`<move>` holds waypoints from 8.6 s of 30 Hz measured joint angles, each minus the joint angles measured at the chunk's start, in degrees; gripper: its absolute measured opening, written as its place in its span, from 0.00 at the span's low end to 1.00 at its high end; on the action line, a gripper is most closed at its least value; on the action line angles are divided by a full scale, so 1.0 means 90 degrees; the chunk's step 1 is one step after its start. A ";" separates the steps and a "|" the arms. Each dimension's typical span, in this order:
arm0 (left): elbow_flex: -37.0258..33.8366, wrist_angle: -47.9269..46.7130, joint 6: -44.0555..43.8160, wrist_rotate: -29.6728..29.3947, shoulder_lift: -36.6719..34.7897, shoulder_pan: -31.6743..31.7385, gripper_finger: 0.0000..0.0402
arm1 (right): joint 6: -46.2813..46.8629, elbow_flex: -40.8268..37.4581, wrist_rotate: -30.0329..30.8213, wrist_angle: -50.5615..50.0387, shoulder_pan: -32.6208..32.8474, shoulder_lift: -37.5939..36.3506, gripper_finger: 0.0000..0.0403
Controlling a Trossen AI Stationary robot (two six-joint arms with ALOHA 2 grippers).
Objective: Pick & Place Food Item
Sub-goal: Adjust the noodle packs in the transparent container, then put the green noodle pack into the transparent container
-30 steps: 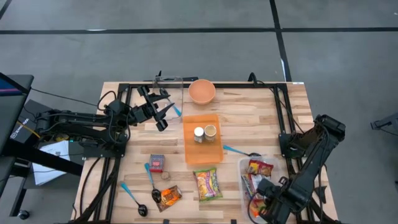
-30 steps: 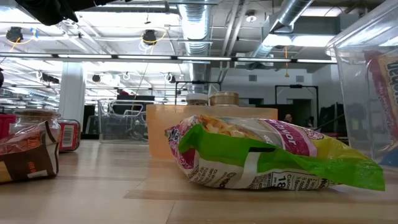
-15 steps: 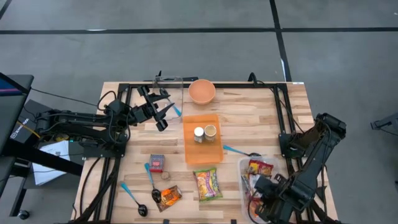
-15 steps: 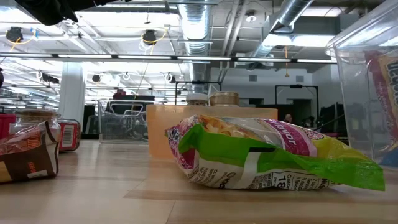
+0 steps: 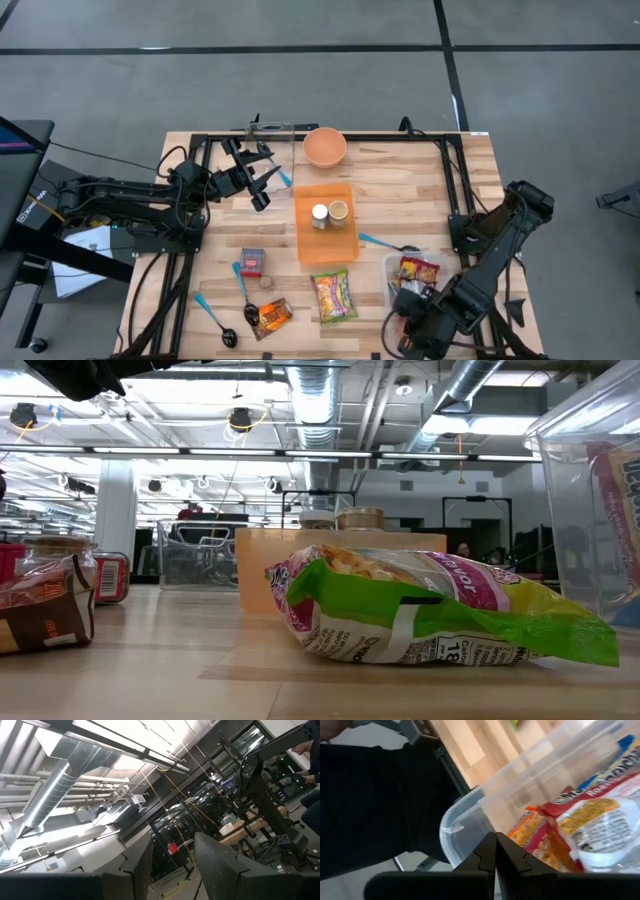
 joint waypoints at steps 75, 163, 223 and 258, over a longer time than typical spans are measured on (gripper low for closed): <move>0.0000 -0.0304 0.0850 -0.2063 0.0000 -0.0024 0.35 | -0.3441 0.0688 0.1884 0.1090 -0.1558 0.0446 0.24; 0.0002 -0.1011 0.1535 -0.2621 -0.0002 0.0107 0.35 | -0.4488 0.0721 0.0740 0.1655 -0.1739 0.3031 0.31; 0.0000 -0.1308 0.1537 -0.2631 -0.0002 0.0108 0.35 | -0.3681 0.5107 0.3274 -0.3202 -0.1003 0.3077 0.00; 0.0000 -0.1293 0.1537 -0.2696 -0.0001 0.0107 0.35 | -0.1268 0.5429 0.3449 -0.4118 0.0814 0.2735 0.00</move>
